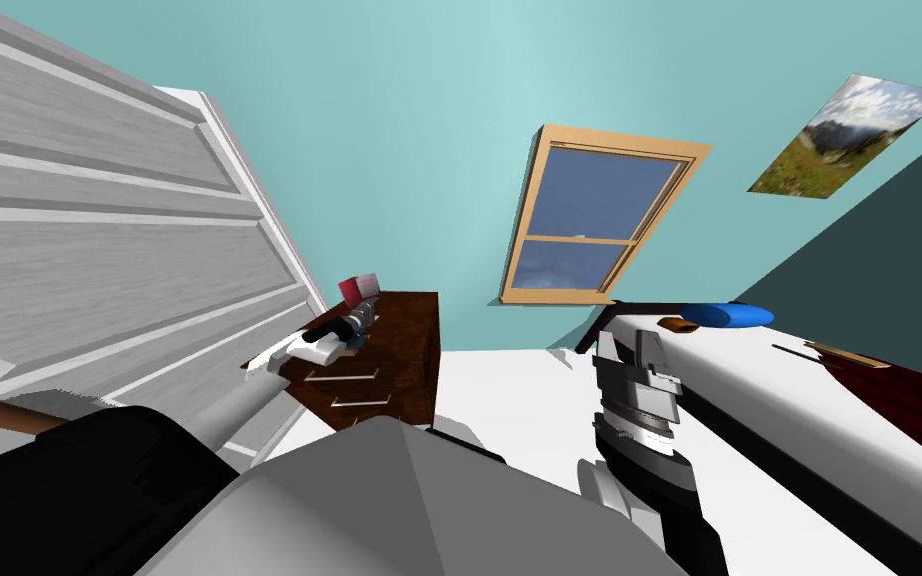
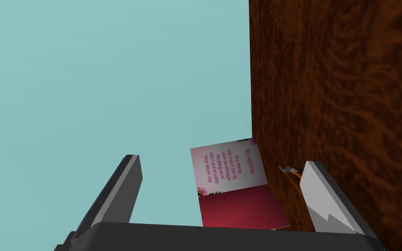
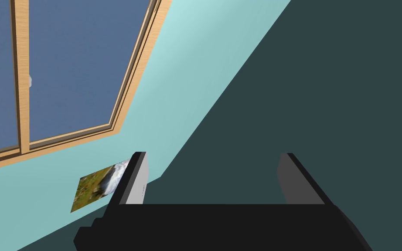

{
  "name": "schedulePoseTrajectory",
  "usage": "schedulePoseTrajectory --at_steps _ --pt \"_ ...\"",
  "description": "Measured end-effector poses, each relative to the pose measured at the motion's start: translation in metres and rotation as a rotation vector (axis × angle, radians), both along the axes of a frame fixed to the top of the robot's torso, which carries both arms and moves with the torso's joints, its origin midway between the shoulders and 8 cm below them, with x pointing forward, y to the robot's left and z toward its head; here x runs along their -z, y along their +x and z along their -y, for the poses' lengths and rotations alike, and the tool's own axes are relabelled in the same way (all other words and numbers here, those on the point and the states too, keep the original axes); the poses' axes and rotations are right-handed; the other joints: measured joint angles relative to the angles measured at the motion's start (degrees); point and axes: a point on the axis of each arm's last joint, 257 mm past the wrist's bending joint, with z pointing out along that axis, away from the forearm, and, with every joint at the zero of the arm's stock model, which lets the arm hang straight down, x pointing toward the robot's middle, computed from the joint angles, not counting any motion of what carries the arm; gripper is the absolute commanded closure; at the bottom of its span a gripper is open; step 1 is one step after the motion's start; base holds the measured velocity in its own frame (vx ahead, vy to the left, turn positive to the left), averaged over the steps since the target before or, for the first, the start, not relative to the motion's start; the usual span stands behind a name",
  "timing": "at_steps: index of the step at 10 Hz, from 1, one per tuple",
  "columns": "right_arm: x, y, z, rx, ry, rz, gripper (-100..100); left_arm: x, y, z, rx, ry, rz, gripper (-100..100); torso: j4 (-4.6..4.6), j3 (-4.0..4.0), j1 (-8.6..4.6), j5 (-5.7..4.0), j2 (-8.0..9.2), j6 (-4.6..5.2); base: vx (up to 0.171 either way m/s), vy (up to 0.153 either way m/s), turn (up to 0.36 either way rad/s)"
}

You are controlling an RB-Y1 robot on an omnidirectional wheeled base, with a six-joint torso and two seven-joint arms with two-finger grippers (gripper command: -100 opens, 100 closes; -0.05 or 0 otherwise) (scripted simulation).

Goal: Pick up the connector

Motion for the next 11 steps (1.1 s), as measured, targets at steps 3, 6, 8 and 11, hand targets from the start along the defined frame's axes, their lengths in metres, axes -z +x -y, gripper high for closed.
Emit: schedulePoseTrajectory --at_steps 3,6,8,11 --pt "0.000 0.000 0.000 0.000 0.000 0.000 0 0.014 -0.006 -0.043 -0.085 -0.055 -0.078 -100 -0.02 -0.06 -0.04 0.00 -0.11 0.01 0.087 -0.089 -0.009" --pt "0.000 0.000 0.000 0.000 0.000 0.000 0 0.030 -0.027 -0.088 -0.186 -0.118 -0.155 -100 -0.04 -0.09 0.12 0.03 -0.14 0.00 0.119 -0.068 -0.005" --pt "0.000 0.000 0.000 0.000 0.000 0.000 0 0.037 -0.036 -0.110 -0.250 -0.169 -0.194 -100 -0.05 -0.11 0.12 0.03 -0.17 0.00 0.120 -0.050 -0.002" --pt "0.000 0.000 0.000 0.000 0.000 0.000 0 0.049 -0.061 -0.147 -0.353 -0.251 -0.251 -100 -0.05 -0.12 0.10 0.04 -0.21 0.00 0.115 -0.050 0.006"
